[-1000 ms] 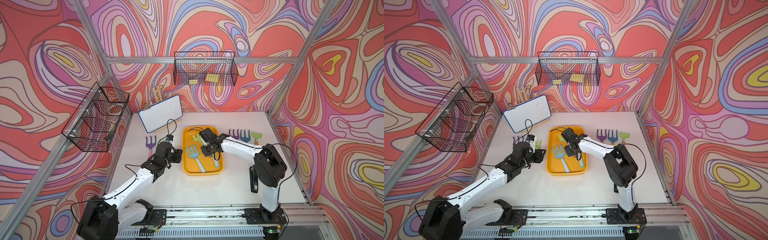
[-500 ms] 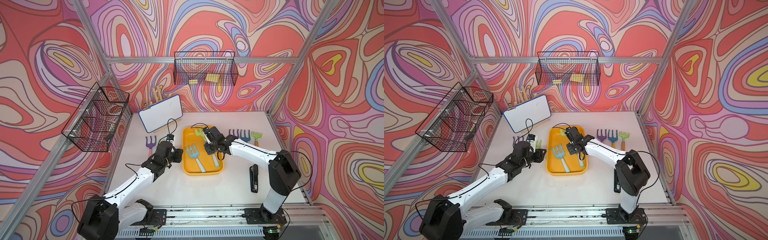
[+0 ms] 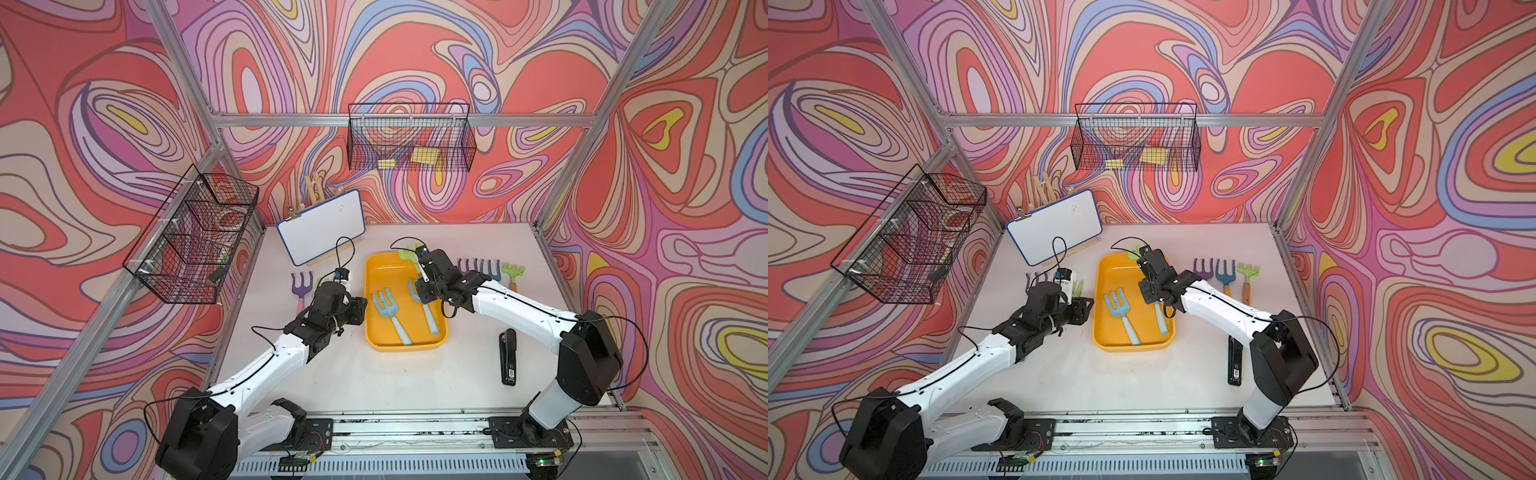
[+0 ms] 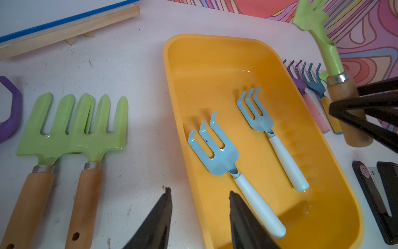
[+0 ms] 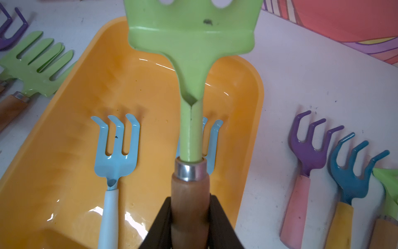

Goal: Take the hand rake out of the storage box
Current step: Place the rake at the center of the board.

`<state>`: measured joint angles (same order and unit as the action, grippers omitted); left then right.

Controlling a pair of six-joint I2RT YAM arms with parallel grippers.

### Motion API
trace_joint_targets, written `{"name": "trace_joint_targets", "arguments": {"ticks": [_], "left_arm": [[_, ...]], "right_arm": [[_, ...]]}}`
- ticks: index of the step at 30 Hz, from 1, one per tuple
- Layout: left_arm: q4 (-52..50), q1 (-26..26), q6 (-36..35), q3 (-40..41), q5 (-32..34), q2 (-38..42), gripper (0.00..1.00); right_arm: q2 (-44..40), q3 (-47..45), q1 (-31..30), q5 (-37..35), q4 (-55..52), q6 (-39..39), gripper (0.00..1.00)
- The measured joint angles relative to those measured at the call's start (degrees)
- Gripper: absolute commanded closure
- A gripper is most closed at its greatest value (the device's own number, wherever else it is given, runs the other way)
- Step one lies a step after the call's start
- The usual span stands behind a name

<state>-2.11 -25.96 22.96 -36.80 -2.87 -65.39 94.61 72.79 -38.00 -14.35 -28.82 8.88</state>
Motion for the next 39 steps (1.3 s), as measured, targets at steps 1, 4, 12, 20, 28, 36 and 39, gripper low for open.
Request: {"name": "trace_joint_targets", "arguments": {"ticks": [1, 4, 12, 20, 28, 36, 39], "left_arm": [[0.0, 0.0, 0.0, 0.0, 0.0, 0.0, 0.52], [0.0, 0.0, 0.0, 0.0, 0.0, 0.0, 0.52], [0.0, -0.2, 0.0, 0.0, 0.0, -0.4, 0.52], [0.0, -0.3, 0.0, 0.0, 0.1, -0.5, 0.52], [0.0, -0.4, 0.0, 0.0, 0.1, -0.5, 0.52], [0.0, -0.8, 0.0, 0.0, 0.0, -0.5, 0.52], [0.0, -0.8, 0.0, 0.0, 0.0, -0.5, 0.52]], "right_arm": [[0.0, -0.1, 0.6, 0.0, 0.0, 0.2, 0.77], [-0.7, -1.3, 2.9, 0.0, 0.0, 0.8, 0.77], [-2.6, -2.9, 6.4, -0.2, 0.0, 2.0, 0.76], [-2.5, -3.4, 10.4, 0.8, 0.1, 2.4, 0.76], [1.8, -3.4, 12.3, 2.4, -0.2, 2.7, 0.75], [10.8, -1.0, 12.4, 3.5, -1.5, 2.8, 0.75], [11.0, -0.8, 12.6, 3.6, -1.6, 2.8, 0.75]]}}
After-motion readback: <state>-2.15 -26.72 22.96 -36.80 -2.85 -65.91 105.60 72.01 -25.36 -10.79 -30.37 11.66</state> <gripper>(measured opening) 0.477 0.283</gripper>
